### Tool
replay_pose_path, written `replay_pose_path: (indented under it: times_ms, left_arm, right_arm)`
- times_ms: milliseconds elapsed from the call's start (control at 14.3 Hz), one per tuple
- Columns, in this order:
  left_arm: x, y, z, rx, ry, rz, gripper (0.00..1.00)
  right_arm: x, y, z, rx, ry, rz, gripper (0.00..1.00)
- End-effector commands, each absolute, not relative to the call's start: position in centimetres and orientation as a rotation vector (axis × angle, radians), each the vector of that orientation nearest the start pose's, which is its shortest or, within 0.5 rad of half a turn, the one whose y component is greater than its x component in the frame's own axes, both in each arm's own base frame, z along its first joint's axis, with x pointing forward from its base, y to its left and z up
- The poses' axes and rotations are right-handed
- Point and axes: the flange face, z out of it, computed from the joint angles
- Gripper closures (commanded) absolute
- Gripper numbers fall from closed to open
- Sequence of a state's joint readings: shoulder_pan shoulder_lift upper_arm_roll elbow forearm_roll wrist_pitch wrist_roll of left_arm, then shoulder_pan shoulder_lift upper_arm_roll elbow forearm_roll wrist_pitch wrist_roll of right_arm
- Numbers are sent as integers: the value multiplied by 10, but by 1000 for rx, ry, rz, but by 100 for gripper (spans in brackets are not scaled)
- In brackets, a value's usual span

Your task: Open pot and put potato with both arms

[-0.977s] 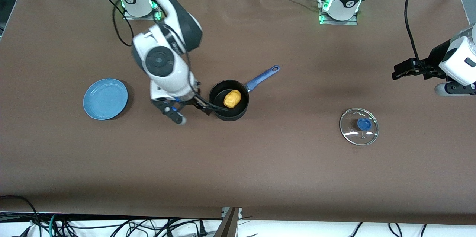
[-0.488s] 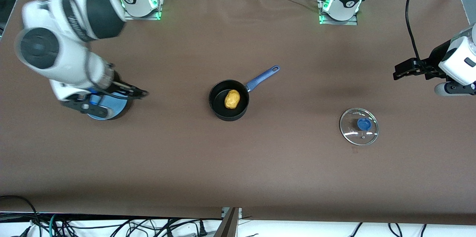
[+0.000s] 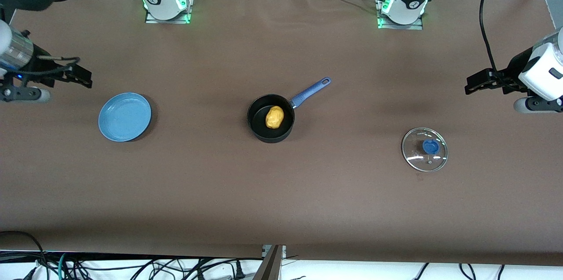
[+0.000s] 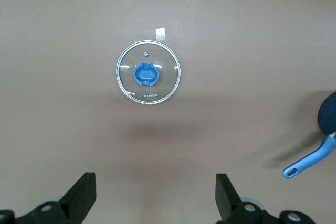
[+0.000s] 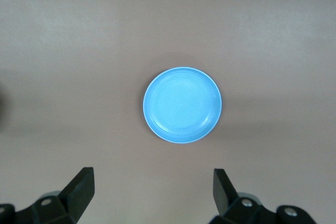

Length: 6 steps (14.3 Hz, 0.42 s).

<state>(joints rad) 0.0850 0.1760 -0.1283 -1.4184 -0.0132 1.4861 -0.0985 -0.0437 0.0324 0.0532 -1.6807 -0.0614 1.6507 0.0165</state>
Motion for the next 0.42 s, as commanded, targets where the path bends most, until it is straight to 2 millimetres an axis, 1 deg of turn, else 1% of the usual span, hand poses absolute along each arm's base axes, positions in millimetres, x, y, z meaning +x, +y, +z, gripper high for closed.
replay_pose_path:
  times_ms: [0, 70, 209, 349]
  left_arm:
    - [592, -19, 597, -3143, -69, 163, 0]
    - [592, -19, 598, -3143, -71, 161, 0]
    - [592, -20, 598, -3143, -74, 161, 0]
    - [592, -20, 598, -3143, -74, 161, 0]
  right_arm:
    - [548, -24, 576, -3106, 64, 58, 0]
    - [547, -28, 582, -3111, 73, 42, 0]
    - [546, -33, 580, -3114, 84, 77, 0]
    - [547, -24, 584, -3120, 64, 102, 0]
